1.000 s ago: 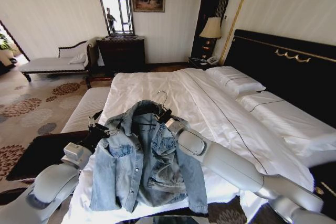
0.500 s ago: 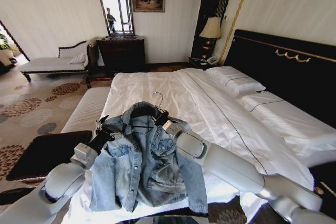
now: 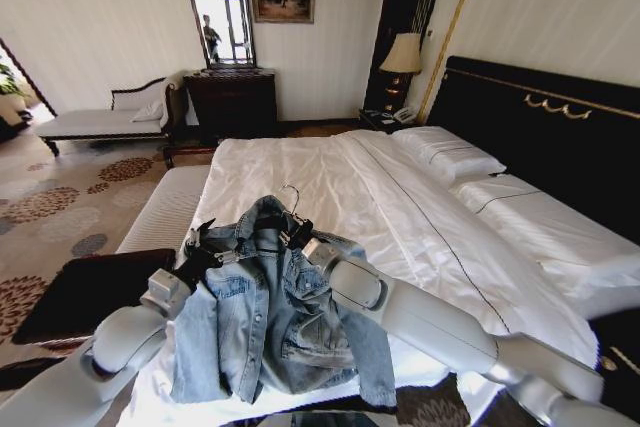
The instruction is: Pick up the clothes from the bed and hang them on the clothes hanger.
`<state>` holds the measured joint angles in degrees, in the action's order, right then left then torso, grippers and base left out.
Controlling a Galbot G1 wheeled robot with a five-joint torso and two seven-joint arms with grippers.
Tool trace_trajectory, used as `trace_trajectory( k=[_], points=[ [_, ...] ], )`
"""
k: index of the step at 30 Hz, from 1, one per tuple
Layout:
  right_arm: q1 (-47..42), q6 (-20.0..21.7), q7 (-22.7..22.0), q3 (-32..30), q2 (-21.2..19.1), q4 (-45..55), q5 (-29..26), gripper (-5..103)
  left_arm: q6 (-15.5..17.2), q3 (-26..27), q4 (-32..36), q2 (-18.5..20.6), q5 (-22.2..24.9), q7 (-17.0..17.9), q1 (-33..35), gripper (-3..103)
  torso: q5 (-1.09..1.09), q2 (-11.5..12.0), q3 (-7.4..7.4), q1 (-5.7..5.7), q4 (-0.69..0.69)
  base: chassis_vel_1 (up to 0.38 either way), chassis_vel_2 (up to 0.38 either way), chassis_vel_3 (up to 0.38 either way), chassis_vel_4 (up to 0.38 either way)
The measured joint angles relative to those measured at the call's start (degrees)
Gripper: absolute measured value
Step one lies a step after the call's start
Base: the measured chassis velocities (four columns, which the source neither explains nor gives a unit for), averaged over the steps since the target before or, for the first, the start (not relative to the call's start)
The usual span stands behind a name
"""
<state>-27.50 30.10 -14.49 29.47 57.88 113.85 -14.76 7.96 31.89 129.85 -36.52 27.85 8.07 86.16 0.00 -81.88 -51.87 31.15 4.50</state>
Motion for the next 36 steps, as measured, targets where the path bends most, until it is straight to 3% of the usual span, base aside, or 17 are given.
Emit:
trace_trajectory(
  k=[11,20,28,30,32,34,36],
  points=[
    [-0.01,-0.07,0.07,0.03,-0.04,-0.99,-0.48,33,-0.60,1.62,2.58,0.35,2.84,-0.61,0.98,99,0.00,0.00,0.00,0.00,0.00,0.000,0.000,0.000,0.000],
    [-0.42,-0.68,-0.55,-2.90,0.10,-3.62,-2.74,33,-0.73,10.76,7.19,-1.10,5.32,-1.63,7.56,100,0.00,0.00,0.00,0.00,-0.02,0.000,0.000,0.000,0.000],
    [-0.73,-1.37,-2.47,-7.17,-0.93,-2.33,-3.56,33,-0.09,21.30,12.65,-7.35,11.50,0.97,11.72,100,0.01,0.00,0.00,0.00,0.01,0.000,0.000,0.000,0.000],
    [-0.33,-1.42,-2.82,-8.36,-1.83,-1.17,-4.05,33,0.58,27.14,13.56,-11.27,15.16,1.92,13.57,100,0.01,0.00,0.00,0.00,0.01,0.000,0.000,0.000,0.000],
    [-0.19,-1.42,-2.88,-8.67,-2.09,-0.84,-4.27,33,0.67,28.48,13.62,-12.34,15.83,2.06,14.16,100,0.00,0.00,0.00,0.00,0.01,0.000,0.000,0.000,0.000],
    [0.59,-1.47,-2.87,-9.74,-3.49,0.56,-4.74,33,0.88,32.42,13.66,-17.02,16.60,3.14,17.13,100,0.01,0.00,0.00,0.00,-0.01,0.000,0.000,0.000,0.000],
    [0.94,-1.52,-2.73,-9.98,-4.05,1.01,-4.78,33,0.93,33.08,13.66,-18.57,16.41,3.42,18.20,100,0.01,0.00,0.00,0.00,-0.01,0.000,0.000,0.000,0.000]
  ],
)
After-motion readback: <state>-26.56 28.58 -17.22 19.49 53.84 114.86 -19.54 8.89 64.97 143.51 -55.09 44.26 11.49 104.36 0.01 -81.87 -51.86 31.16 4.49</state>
